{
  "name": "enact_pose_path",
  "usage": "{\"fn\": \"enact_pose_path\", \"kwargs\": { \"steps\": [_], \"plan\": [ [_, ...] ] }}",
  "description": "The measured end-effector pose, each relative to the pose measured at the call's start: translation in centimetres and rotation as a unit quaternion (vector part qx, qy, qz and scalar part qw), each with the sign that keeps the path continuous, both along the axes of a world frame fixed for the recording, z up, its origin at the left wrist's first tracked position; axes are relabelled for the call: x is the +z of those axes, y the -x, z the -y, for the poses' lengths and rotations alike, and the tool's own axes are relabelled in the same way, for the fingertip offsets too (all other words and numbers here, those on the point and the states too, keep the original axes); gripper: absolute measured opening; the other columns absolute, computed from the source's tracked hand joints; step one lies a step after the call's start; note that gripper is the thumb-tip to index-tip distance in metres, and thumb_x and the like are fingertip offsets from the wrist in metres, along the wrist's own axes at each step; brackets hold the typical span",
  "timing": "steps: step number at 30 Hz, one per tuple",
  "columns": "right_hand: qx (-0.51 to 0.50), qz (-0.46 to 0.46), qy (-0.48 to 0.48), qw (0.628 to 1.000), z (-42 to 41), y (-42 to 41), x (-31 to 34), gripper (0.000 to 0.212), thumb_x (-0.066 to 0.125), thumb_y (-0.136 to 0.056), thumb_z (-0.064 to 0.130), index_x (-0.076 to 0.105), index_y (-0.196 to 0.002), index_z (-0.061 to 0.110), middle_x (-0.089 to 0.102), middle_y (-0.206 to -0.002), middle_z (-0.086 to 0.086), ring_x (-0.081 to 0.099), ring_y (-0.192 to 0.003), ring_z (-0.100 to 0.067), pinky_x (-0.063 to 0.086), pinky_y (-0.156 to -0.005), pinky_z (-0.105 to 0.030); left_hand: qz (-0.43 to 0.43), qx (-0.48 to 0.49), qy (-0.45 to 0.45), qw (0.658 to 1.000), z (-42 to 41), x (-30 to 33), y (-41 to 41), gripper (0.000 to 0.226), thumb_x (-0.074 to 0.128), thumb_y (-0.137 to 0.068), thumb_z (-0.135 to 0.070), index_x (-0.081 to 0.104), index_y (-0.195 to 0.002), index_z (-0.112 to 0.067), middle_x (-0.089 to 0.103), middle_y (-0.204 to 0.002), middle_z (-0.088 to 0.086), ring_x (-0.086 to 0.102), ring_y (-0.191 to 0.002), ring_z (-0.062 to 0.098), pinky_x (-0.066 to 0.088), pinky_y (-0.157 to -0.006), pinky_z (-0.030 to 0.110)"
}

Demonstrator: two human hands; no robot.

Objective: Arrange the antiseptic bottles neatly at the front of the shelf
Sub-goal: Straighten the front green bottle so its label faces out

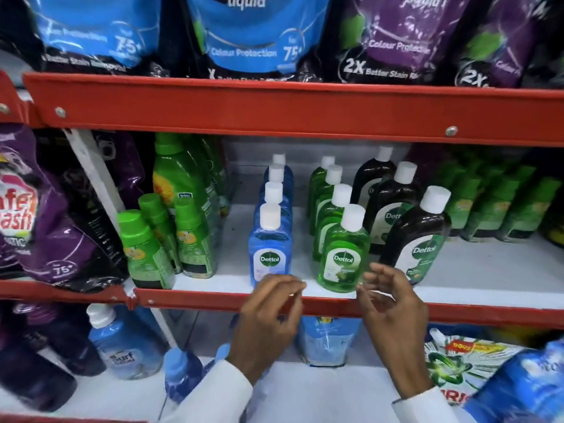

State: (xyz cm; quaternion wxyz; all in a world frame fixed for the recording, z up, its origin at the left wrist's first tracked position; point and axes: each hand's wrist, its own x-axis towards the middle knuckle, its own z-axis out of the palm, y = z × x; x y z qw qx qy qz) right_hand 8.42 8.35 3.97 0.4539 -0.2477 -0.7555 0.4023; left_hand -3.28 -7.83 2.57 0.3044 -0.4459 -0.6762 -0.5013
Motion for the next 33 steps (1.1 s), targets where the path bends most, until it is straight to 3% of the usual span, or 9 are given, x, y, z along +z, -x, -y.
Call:
{"fn": "enact_pose_path", "kwargs": {
  "steps": [4,7,9,11,13,21,24,26,33],
  "plan": [
    [0.031,0.087,-0.031,0.995,-1.9,0.2,-0.1,0.045,0.074,-0.084,0.004,0.061,-0.126,0.01,0.071,-0.108,0.004,0.07,-0.095,-0.009,0.05,-0.087,-0.012,0.126,-0.013,0.104,0.987,-3.9,0.7,-0.8,0.04,0.072,-0.084,-0.015,0.065,-0.124,-0.017,0.073,-0.118,0.003,0.066,-0.104,0.011,0.047,-0.099,0.019],
    [0.074,0.118,-0.02,0.99,-3.0,0.5,0.2,0.038,0.069,-0.087,0.002,0.063,-0.124,0.008,0.07,-0.102,0.009,0.067,-0.086,0.009,0.047,-0.08,0.0,0.196,-0.012,0.164,0.967,-5.9,1.2,-0.5,0.045,0.072,-0.083,-0.022,0.06,-0.126,-0.018,0.074,-0.116,0.003,0.069,-0.101,0.017,0.054,-0.097,0.033],
    [0.093,0.122,-0.014,0.988,-3.7,0.8,0.2,0.031,0.067,-0.089,0.002,0.066,-0.119,0.01,0.073,-0.099,0.01,0.067,-0.084,0.013,0.052,-0.082,-0.008,0.241,-0.02,0.181,0.953,-6.9,1.5,-0.3,0.039,0.075,-0.08,-0.022,0.063,-0.117,-0.018,0.076,-0.106,0.001,0.072,-0.093,0.016,0.058,-0.09,0.038],
    [0.104,0.13,-0.022,0.986,-4.1,1.0,0.2,0.026,0.066,-0.09,0.004,0.068,-0.115,0.012,0.076,-0.101,0.006,0.072,-0.088,0.002,0.058,-0.088,-0.024,0.287,-0.024,0.168,0.943,-7.5,1.6,0.0,0.035,0.077,-0.079,-0.019,0.066,-0.112,-0.016,0.078,-0.102,0.0,0.073,-0.088,0.01,0.06,-0.087,0.037],
    [0.104,0.138,-0.037,0.984,-4.5,1.2,0.3,0.024,0.067,-0.09,0.006,0.07,-0.112,0.014,0.079,-0.102,0.001,0.073,-0.09,-0.008,0.057,-0.087,-0.028,0.313,-0.024,0.156,0.937,-7.7,1.5,0.4,0.034,0.078,-0.08,-0.019,0.067,-0.111,-0.014,0.078,-0.101,0.001,0.073,-0.086,0.007,0.061,-0.087,0.037],
    [0.128,0.138,-0.046,0.981,-5.4,1.3,0.1,0.024,0.066,-0.089,0.006,0.071,-0.109,0.018,0.079,-0.099,0.003,0.073,-0.09,-0.008,0.059,-0.086,-0.035,0.311,-0.018,0.145,0.939,-7.3,1.0,0.4,0.025,0.08,-0.079,-0.022,0.07,-0.101,-0.019,0.078,-0.095,-0.006,0.072,-0.085,0.002,0.062,-0.085,0.038],
    [0.138,0.134,-0.038,0.981,-5.6,1.2,-0.1,0.025,0.066,-0.089,0.005,0.071,-0.11,0.018,0.079,-0.101,0.004,0.074,-0.092,-0.008,0.06,-0.088,-0.038,0.307,-0.012,0.159,0.938,-7.1,0.8,0.6,0.028,0.079,-0.079,-0.027,0.071,-0.105,-0.019,0.078,-0.098,-0.006,0.072,-0.089,0.007,0.06,-0.089,0.039],
    [0.144,0.134,-0.034,0.98,-5.7,1.2,-0.1,0.026,0.066,-0.089,0.005,0.072,-0.111,0.017,0.079,-0.102,0.005,0.073,-0.093,-0.007,0.06,-0.089,-0.038,0.295,-0.008,0.162,0.942,-7.0,0.8,0.6,0.029,0.08,-0.079,-0.028,0.071,-0.106,-0.02,0.078,-0.097,-0.009,0.072,-0.086,0.001,0.061,-0.087,0.036],
    [0.162,0.137,-0.003,0.977,-5.3,0.8,0.5,0.03,0.067,-0.09,0.005,0.07,-0.117,0.017,0.072,-0.096,0.019,0.069,-0.089,0.009,0.058,-0.09,-0.023,0.316,-0.034,0.159,0.935,-6.8,0.9,0.2,0.03,0.078,-0.081,-0.028,0.069,-0.109,-0.023,0.078,-0.101,-0.009,0.072,-0.09,0.003,0.06,-0.091,0.038]
  ]
}}
